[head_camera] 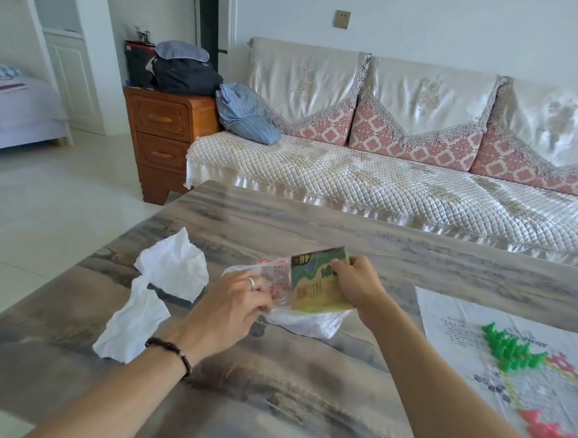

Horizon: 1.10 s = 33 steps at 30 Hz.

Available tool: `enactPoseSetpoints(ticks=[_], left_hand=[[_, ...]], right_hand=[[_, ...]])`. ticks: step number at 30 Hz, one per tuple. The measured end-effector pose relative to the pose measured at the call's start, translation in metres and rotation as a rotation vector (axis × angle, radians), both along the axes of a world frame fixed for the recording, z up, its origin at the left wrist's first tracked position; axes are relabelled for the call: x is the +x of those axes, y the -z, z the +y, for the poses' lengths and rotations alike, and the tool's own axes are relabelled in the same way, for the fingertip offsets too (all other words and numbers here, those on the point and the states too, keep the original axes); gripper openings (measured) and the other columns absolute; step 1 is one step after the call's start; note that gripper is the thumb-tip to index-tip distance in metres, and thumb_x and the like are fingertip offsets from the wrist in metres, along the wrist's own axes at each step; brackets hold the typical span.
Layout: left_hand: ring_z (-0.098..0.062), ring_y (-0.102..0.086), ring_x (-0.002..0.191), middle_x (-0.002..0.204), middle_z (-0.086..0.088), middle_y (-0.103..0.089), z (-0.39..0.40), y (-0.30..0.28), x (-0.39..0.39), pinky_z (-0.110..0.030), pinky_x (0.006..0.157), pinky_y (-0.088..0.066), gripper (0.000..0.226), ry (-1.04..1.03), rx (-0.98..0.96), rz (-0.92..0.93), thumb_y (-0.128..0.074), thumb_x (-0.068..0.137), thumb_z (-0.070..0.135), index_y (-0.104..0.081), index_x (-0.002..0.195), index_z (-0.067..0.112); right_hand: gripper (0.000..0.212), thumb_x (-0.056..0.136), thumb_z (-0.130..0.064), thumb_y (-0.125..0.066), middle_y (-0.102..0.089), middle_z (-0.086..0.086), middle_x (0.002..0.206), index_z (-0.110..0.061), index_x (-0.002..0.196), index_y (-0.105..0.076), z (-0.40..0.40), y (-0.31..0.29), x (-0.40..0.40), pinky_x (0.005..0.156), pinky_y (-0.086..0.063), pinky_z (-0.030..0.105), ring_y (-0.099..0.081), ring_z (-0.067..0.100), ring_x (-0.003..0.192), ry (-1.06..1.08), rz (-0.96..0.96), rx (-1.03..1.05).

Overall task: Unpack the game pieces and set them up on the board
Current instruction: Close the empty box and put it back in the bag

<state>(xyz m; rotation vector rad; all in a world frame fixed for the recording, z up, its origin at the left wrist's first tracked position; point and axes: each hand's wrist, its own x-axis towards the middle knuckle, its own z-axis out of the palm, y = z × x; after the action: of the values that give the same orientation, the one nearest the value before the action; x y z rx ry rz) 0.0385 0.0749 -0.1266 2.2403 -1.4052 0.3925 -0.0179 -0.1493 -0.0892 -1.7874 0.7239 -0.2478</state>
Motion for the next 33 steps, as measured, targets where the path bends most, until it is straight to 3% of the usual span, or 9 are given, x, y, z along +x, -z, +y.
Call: enactPoseSetpoints(ticks=[4, 7, 9, 13, 18, 24, 28, 31, 33], left_hand=[[-0.026, -0.044, 0.129, 0.125, -0.004, -0.057, 0.01, 0.01, -0.007, -0.048, 0.107, -0.038, 0.033, -0.133, 0.025, -0.018, -0.072, 0.082, 0.014, -0.066, 0.114, 0.019], [-0.033, -0.006, 0.146, 0.156, -0.011, -0.018, 0.012, 0.017, -0.005, -0.049, 0.116, -0.016, 0.062, -0.336, 0.132, 0.097, -0.069, 0.085, 0.028, -0.042, 0.14, 0.026], [-0.03, -0.016, 0.145, 0.158, -0.01, -0.015, 0.013, 0.022, -0.003, -0.041, 0.114, -0.028, 0.061, -0.347, 0.123, 0.23, -0.065, 0.088, 0.027, -0.038, 0.142, 0.031], [-0.018, -0.048, 0.125, 0.147, 0.003, -0.039, 0.011, 0.029, -0.002, -0.032, 0.095, -0.045, 0.049, -0.213, 0.073, 0.32, -0.056, 0.093, 0.021, -0.041, 0.138, 0.031], [-0.015, -0.05, 0.12, 0.136, 0.007, -0.049, 0.017, 0.031, 0.002, -0.026, 0.094, -0.042, 0.048, -0.174, 0.016, 0.315, -0.06, 0.09, 0.01, -0.049, 0.134, 0.025], [-0.019, -0.058, 0.102, 0.113, 0.001, -0.063, 0.024, 0.019, 0.004, -0.024, 0.082, -0.045, 0.046, -0.195, -0.029, 0.265, -0.052, 0.082, -0.007, -0.065, 0.118, 0.018], [-0.01, -0.056, 0.08, 0.091, 0.006, -0.065, 0.021, 0.01, 0.006, -0.027, 0.074, -0.048, 0.028, -0.207, -0.06, 0.284, -0.053, 0.084, 0.002, -0.07, 0.098, 0.02], [-0.008, -0.056, 0.079, 0.085, 0.009, -0.065, 0.02, 0.008, 0.008, -0.026, 0.073, -0.047, 0.016, -0.217, -0.042, 0.363, -0.058, 0.085, 0.011, -0.068, 0.09, 0.022], [-0.005, -0.055, 0.073, 0.074, 0.012, -0.062, 0.018, 0.008, 0.007, -0.024, 0.068, -0.046, 0.009, -0.192, -0.06, 0.438, -0.059, 0.084, 0.018, -0.067, 0.081, 0.019]], right_hand=[[0.023, 0.094, -0.019, -0.05, -0.074, 0.013, 0.093, -0.002, 0.105, -0.061, 0.001, 0.013, -0.008, 0.076, -0.059, 0.041, -0.072, 0.026, 0.082, -0.024, 0.101, -0.054], [0.025, 0.092, -0.018, -0.052, -0.074, 0.016, 0.089, 0.002, 0.096, -0.067, 0.007, 0.016, -0.003, 0.075, -0.058, 0.044, -0.072, 0.027, 0.075, -0.033, 0.064, -0.048], [0.024, 0.091, -0.02, -0.054, -0.074, 0.013, 0.083, -0.001, 0.085, -0.068, 0.014, 0.018, 0.003, 0.074, -0.058, 0.043, -0.07, 0.025, 0.069, -0.066, 0.057, -0.063], [0.033, 0.096, -0.028, -0.046, -0.069, 0.012, 0.089, -0.001, 0.089, -0.063, 0.028, 0.033, 0.019, 0.084, -0.054, 0.044, -0.064, 0.022, 0.075, -0.204, 0.15, -0.166], [0.042, 0.096, -0.04, -0.037, -0.061, 0.012, 0.119, -0.007, 0.116, -0.054, 0.035, 0.056, 0.024, 0.092, -0.042, 0.039, -0.054, 0.03, 0.112, -0.18, 0.27, -0.74], [0.032, 0.089, -0.012, -0.04, -0.06, 0.008, 0.118, -0.011, 0.119, -0.053, 0.014, 0.041, 0.012, 0.083, -0.046, 0.034, -0.056, 0.027, 0.103, -0.435, 0.281, -0.849], [0.045, 0.088, -0.02, -0.054, -0.062, 0.0, 0.125, -0.023, 0.133, -0.052, -0.008, 0.033, -0.004, 0.1, -0.044, 0.042, -0.057, 0.025, 0.113, -0.584, 0.405, -0.868], [0.046, 0.083, -0.038, -0.067, -0.064, -0.003, 0.118, -0.025, 0.126, -0.059, -0.018, 0.036, -0.014, 0.099, -0.044, 0.042, -0.059, 0.022, 0.109, -0.599, 0.513, -1.013], [0.022, 0.083, -0.026, -0.062, -0.07, 0.001, 0.1, -0.019, 0.103, -0.069, -0.019, 0.04, -0.018, 0.083, -0.053, 0.035, -0.065, 0.024, 0.093, -0.526, 0.445, -1.021]])
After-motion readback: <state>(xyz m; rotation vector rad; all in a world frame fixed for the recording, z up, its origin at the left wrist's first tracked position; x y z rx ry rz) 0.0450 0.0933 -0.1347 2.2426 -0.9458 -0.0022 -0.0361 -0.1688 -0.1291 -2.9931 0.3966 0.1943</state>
